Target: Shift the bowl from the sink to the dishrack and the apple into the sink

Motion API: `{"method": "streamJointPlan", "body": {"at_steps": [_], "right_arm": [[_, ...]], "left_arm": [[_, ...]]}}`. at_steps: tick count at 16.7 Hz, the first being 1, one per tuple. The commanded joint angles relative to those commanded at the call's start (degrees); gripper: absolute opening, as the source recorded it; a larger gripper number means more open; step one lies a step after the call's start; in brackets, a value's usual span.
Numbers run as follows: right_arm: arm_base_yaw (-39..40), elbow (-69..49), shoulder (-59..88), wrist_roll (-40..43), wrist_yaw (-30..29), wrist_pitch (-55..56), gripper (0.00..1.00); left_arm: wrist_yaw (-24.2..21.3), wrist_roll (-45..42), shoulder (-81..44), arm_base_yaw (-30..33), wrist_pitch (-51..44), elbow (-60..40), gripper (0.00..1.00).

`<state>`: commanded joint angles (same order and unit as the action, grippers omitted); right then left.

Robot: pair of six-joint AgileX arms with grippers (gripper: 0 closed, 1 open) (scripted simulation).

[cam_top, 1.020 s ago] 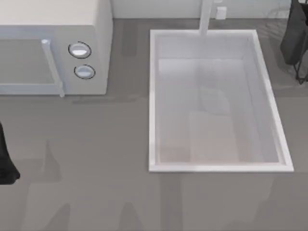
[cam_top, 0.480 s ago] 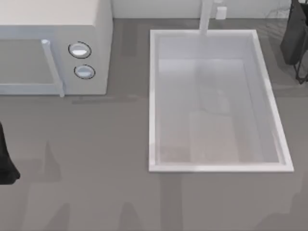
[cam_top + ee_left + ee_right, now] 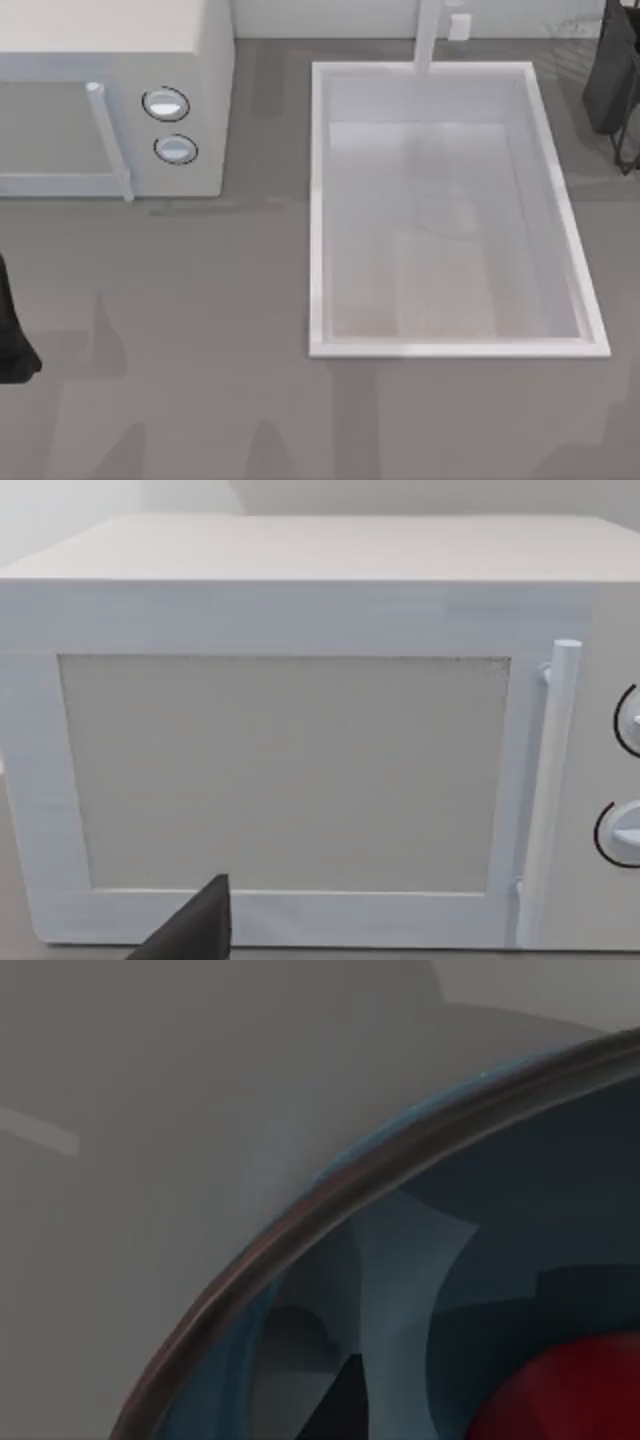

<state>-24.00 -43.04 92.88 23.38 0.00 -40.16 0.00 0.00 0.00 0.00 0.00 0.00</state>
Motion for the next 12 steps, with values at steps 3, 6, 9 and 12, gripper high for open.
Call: {"method": "streamJointPlan", "body": {"at_steps": [3, 6, 9, 12], "right_arm": [[0.0, 0.0, 0.0, 0.0, 0.0, 0.0, 0.47], [0.0, 0.0, 0.0, 0.0, 0.0, 0.0, 0.25], [0.0, 0.0, 0.0, 0.0, 0.0, 0.0, 0.02], [0.0, 0.0, 0.0, 0.0, 0.0, 0.0, 0.0]], "left_arm": [[0.0, 0.0, 0.0, 0.0, 0.0, 0.0, 1.0], [0.0, 0.0, 0.0, 0.0, 0.0, 0.0, 1.0], [0.0, 0.0, 0.0, 0.0, 0.0, 0.0, 1.0], [0.0, 0.0, 0.0, 0.0, 0.0, 0.0, 1.0]]}}
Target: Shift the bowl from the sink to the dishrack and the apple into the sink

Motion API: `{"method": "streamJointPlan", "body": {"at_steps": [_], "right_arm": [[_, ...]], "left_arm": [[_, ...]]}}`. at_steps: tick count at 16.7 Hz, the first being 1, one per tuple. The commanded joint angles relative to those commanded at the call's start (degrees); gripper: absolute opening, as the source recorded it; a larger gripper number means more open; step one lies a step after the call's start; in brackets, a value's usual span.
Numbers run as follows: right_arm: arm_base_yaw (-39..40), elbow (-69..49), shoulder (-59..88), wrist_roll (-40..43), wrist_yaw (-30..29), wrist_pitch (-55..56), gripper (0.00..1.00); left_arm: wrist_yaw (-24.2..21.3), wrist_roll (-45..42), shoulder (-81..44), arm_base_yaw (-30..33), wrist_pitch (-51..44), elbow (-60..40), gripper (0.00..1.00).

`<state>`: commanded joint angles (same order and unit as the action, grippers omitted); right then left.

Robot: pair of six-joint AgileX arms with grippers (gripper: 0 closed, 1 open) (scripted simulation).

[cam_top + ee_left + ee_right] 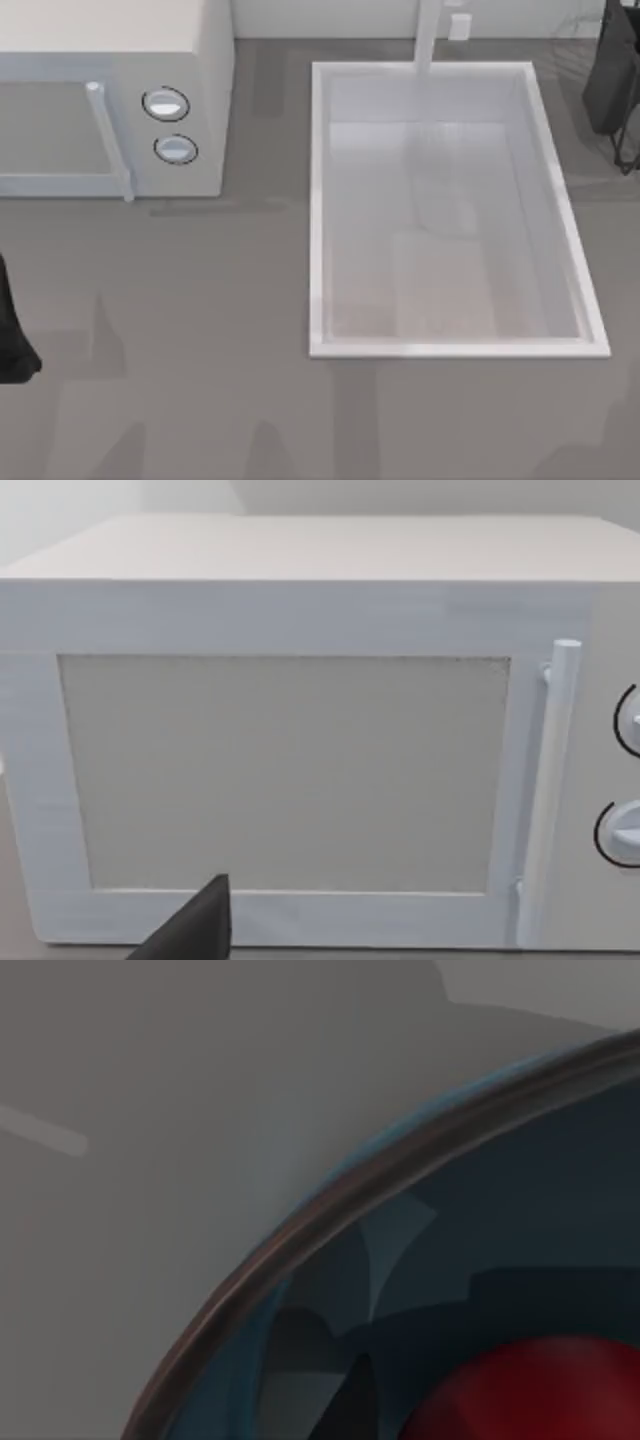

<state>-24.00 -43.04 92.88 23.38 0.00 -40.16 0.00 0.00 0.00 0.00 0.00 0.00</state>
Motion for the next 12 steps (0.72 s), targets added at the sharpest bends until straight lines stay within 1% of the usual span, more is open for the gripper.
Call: {"method": "streamJointPlan", "body": {"at_steps": [5, 8, 10, 12], "right_arm": [[0.0, 0.0, 0.0, 0.0, 0.0, 0.0, 0.0], [-0.22, -1.77, -2.28, -0.08, 0.45, -2.73, 0.0], [-0.39, -4.32, -3.19, 0.0, 0.39, -6.06, 0.0], [-0.56, -7.8, -4.75, 0.03, 0.35, -11.74, 0.0]], "left_arm": [[0.0, 0.0, 0.0, 0.0, 0.0, 0.0, 1.0], [0.0, 0.0, 0.0, 0.0, 0.0, 0.0, 1.0], [0.0, 0.0, 0.0, 0.0, 0.0, 0.0, 1.0], [0.0, 0.0, 0.0, 0.0, 0.0, 0.0, 1.0]]}}
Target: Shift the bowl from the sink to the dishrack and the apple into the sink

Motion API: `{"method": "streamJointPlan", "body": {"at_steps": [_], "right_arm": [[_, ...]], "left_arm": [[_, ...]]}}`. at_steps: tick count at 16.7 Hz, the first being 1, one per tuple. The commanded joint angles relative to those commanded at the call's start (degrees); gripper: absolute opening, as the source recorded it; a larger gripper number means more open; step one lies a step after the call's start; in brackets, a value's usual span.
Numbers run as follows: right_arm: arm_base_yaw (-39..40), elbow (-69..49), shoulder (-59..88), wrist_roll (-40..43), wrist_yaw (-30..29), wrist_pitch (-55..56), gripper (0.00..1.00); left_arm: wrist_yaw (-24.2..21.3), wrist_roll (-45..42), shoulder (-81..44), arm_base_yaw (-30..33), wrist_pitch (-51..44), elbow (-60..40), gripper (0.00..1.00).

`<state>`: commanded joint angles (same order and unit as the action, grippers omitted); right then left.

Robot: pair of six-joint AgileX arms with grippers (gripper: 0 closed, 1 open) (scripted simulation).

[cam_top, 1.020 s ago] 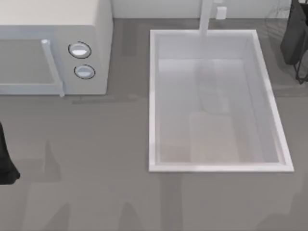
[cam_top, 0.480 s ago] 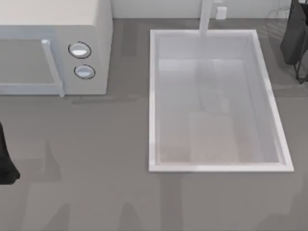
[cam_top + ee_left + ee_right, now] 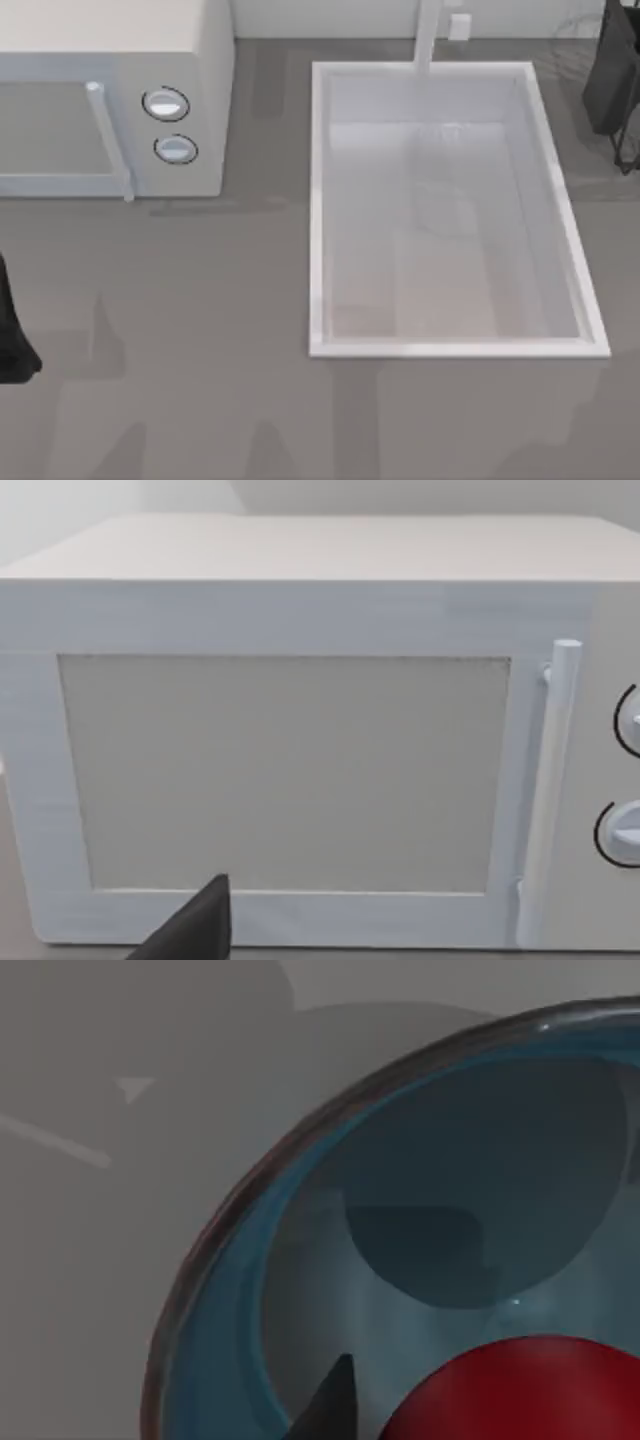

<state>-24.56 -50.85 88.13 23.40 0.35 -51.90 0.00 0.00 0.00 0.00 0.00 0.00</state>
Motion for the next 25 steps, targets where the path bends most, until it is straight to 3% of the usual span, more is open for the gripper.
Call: {"method": "streamJointPlan", "body": {"at_steps": [6, 13, 17, 25], "right_arm": [[0.09, -9.32, -5.39, 0.19, 0.11, -14.57, 0.0], [0.91, -9.22, -4.32, -1.0, -1.35, -13.17, 0.0], [7.23, -8.3, -0.66, -4.26, -7.28, -2.63, 0.0], [27.17, -3.67, 1.48, -10.39, -17.32, 35.03, 0.0]], "left_arm": [[0.0, 0.0, 0.0, 0.0, 0.0, 0.0, 1.0], [0.0, 0.0, 0.0, 0.0, 0.0, 0.0, 1.0], [0.0, 0.0, 0.0, 0.0, 0.0, 0.0, 1.0], [0.0, 0.0, 0.0, 0.0, 0.0, 0.0, 1.0]]}}
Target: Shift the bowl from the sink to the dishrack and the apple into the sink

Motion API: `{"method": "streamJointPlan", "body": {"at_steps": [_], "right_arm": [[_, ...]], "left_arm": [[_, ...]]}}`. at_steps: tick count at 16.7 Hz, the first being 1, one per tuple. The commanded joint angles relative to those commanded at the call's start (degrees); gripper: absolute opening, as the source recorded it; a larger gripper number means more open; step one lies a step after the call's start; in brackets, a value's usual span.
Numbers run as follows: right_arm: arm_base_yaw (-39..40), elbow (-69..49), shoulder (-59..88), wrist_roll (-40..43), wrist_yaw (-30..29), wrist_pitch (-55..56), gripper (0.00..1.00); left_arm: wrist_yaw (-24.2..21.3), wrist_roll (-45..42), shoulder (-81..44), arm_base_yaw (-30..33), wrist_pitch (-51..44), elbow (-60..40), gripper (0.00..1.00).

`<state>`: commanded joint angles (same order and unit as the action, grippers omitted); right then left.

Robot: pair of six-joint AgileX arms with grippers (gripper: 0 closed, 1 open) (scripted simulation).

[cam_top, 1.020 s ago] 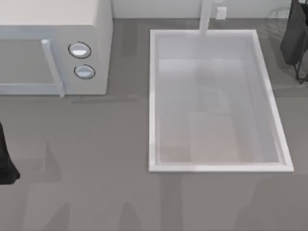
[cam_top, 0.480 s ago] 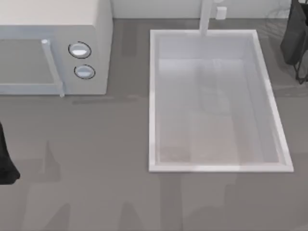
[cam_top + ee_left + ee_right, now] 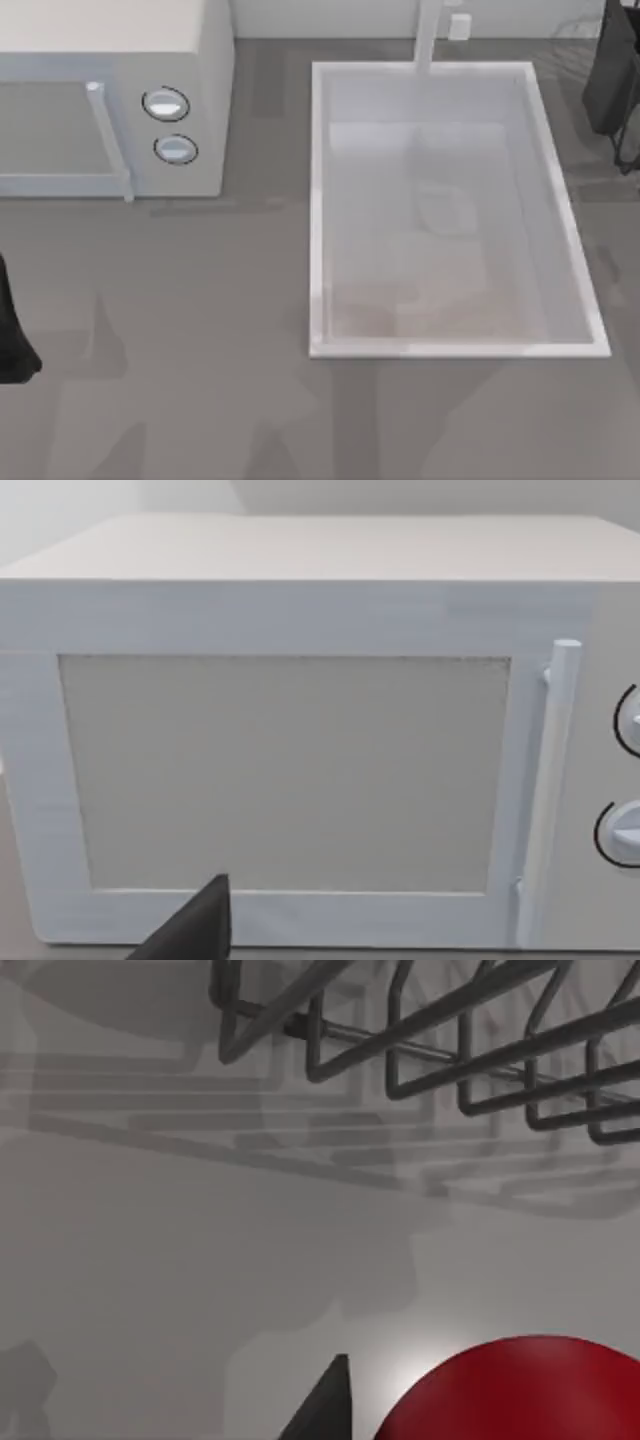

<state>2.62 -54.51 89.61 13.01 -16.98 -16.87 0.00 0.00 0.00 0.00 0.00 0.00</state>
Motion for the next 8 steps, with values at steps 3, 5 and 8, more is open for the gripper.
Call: {"method": "streamJointPlan", "body": {"at_steps": [3, 5, 8], "right_arm": [[6.09, 1.79, 0.75, -1.99, -3.98, 12.28, 0.0], [10.44, 2.3, 0.66, -3.98, -6.44, 22.96, 0.0], [18.62, 3.53, 1.82, -7.7, -10.44, 41.17, 0.0]], "left_arm": [[0.0, 0.0, 0.0, 0.0, 0.0, 0.0, 1.0], [0.0, 0.0, 0.0, 0.0, 0.0, 0.0, 1.0], [0.0, 0.0, 0.0, 0.0, 0.0, 0.0, 1.0]]}}
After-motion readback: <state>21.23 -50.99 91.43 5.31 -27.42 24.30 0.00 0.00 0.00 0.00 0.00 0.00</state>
